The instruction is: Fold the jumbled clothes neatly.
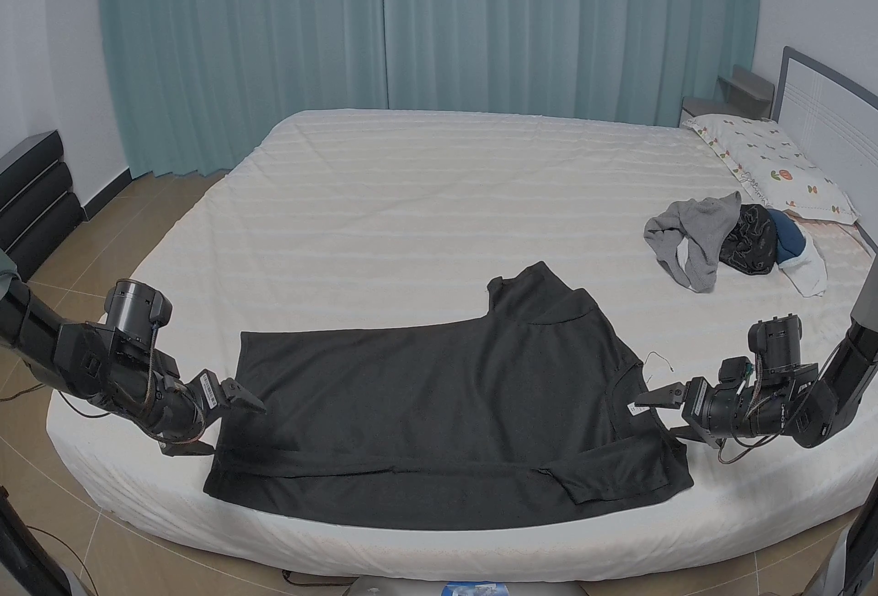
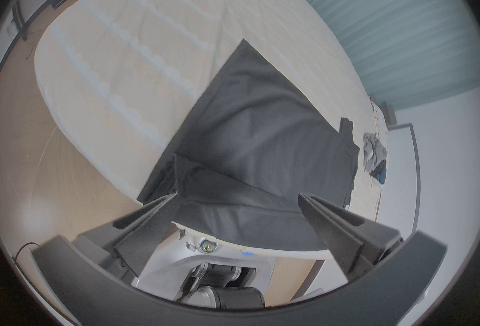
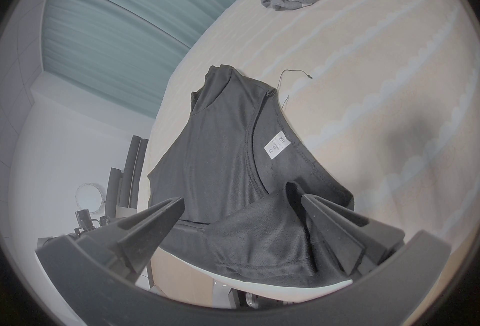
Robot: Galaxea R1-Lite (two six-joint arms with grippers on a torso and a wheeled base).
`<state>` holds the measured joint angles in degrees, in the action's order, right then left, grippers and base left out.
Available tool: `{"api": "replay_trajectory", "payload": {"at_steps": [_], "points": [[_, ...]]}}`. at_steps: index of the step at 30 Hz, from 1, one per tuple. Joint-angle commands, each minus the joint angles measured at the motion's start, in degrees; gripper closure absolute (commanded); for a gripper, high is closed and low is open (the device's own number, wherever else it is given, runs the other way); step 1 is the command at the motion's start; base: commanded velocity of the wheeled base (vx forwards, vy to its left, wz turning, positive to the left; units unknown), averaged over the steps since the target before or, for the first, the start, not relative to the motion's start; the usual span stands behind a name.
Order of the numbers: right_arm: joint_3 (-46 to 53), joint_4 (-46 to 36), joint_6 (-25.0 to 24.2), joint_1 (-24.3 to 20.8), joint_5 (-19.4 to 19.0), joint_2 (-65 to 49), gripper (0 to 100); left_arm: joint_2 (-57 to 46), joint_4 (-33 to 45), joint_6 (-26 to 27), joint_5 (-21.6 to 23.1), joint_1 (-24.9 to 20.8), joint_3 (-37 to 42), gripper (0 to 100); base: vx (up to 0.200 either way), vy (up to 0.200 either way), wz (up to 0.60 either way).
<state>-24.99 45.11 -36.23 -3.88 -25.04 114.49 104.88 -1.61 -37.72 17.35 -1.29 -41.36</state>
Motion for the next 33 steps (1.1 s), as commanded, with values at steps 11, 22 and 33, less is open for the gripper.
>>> {"api": "replay_trajectory", "payload": {"at_steps": [11,22,33], "points": [[1.52,1.65,0.11,-0.61,0.08,0.64,0,2.79,2.84,0.63,-0.74,-9.34,1.72,0,0.0,0.0,0.0],[1.44,2.09,0.11,-0.61,0.08,1.79,0,9.38,-0.06,-0.51,-5.48,-7.94,-1.0,0,0.0,0.0,0.0],[1.35,2.09,0.2,-0.61,0.08,1.79,0,9.03,-4.37,-4.38,-4.78,2.7,-5.75,0,0.0,0.0,0.0]]}}
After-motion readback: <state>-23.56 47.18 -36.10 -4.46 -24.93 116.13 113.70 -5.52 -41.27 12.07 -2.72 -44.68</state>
